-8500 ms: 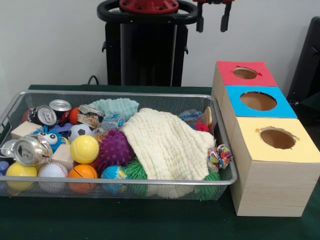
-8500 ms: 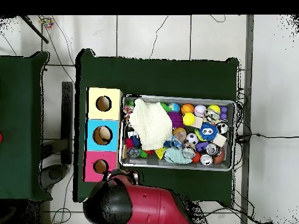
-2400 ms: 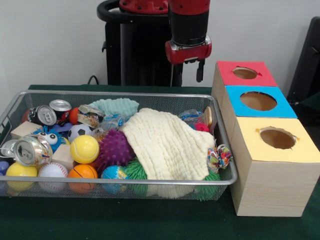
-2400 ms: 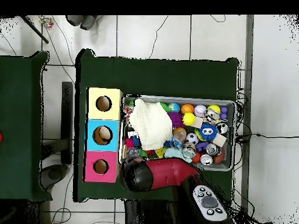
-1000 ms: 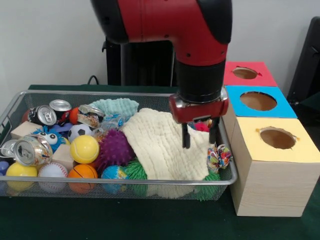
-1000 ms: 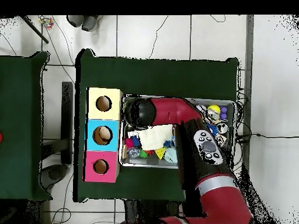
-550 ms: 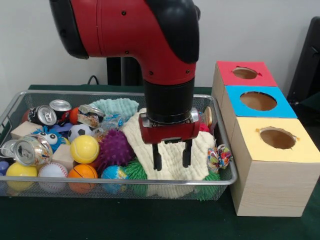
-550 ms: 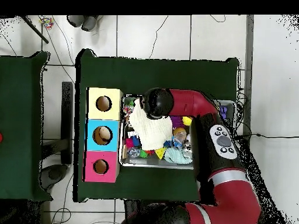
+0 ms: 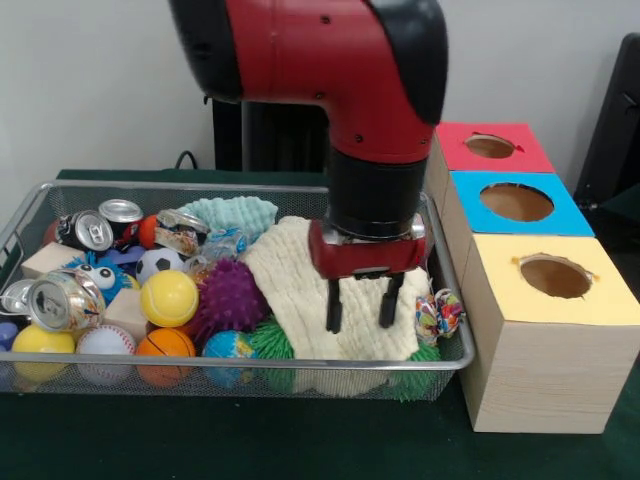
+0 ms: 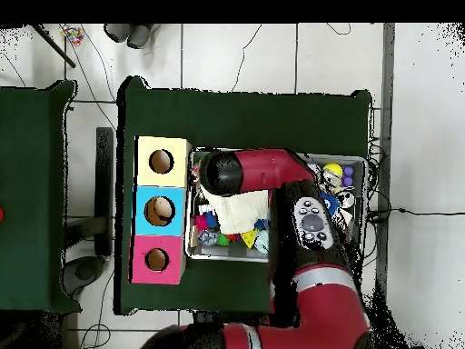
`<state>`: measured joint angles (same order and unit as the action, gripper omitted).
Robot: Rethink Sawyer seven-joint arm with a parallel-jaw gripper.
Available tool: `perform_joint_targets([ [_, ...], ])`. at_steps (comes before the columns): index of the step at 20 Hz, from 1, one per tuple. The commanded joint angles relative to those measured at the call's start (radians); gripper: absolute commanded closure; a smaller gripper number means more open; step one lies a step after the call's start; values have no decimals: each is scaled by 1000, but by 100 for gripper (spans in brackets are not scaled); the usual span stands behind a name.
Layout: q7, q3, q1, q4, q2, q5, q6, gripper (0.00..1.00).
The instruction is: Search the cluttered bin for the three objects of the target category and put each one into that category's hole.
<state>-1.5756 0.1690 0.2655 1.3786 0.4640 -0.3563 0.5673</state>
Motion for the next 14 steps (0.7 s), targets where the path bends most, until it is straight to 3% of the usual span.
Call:
perform_joint_targets([
  [1, -298, -64, -122, 140, -36, 0, -148, 0],
  [7, -285, -77, -146, 202, -119, 44, -252, 0],
  [14, -225, -55, -150, 249, -141, 47, -342, 0],
])
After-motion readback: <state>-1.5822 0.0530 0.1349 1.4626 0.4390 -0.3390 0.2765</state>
